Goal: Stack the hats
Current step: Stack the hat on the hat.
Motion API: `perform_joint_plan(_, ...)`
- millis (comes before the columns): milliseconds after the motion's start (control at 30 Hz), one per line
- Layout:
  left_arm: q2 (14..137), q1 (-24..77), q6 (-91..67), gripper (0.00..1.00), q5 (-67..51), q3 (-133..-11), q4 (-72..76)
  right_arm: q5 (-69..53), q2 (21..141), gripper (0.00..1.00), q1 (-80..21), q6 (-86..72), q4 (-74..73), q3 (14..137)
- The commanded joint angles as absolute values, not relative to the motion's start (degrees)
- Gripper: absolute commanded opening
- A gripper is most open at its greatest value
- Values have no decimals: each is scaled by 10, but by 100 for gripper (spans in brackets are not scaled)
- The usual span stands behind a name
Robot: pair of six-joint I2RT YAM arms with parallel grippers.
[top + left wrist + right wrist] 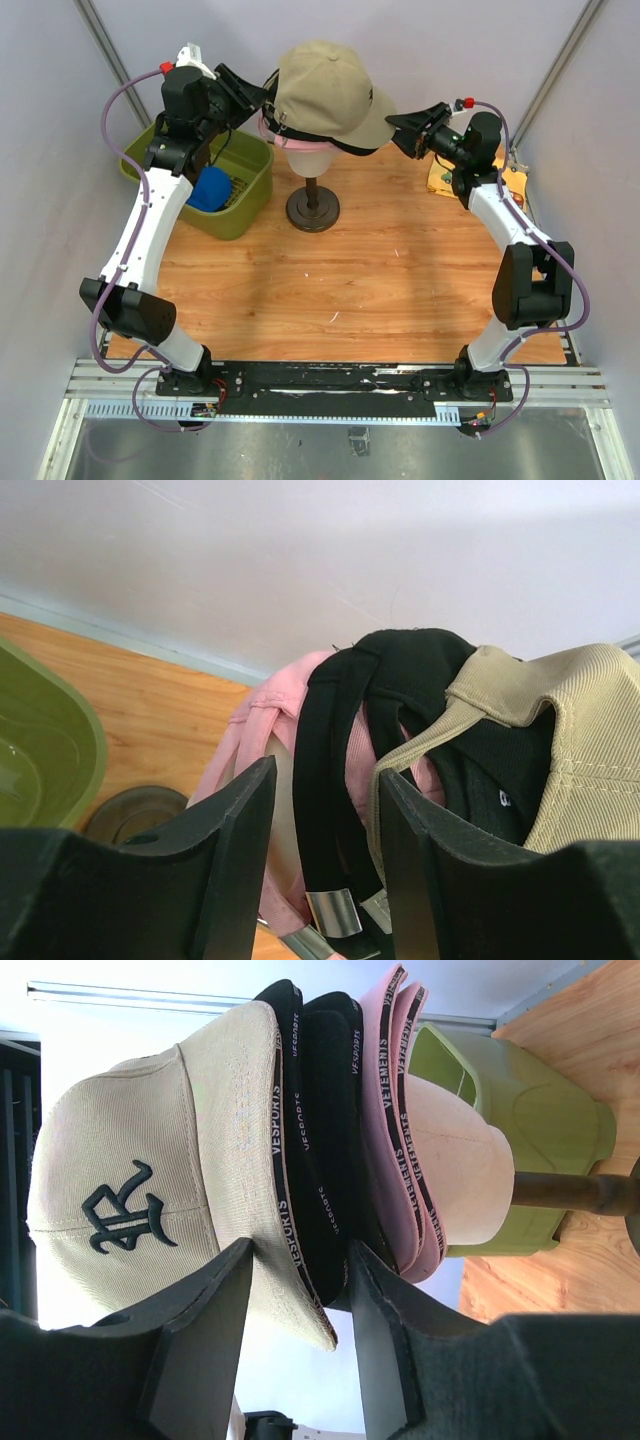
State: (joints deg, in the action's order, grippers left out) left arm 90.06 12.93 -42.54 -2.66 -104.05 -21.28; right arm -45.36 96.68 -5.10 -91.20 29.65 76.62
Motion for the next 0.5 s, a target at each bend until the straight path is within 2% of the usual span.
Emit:
perform_joint_plan(0, 898, 119, -432, 50, -17, -1052, -230, -451, 959, 45, -42, -892, 274, 760)
perform_joint_plan(167, 897, 113, -441, 53, -21, -1062, -222, -450, 948, 51, -34, -889, 272, 777)
perform_joint_plan(467, 908, 110, -454, 58, -31, -1094, -218, -453, 937, 53, -27, -873, 246, 797)
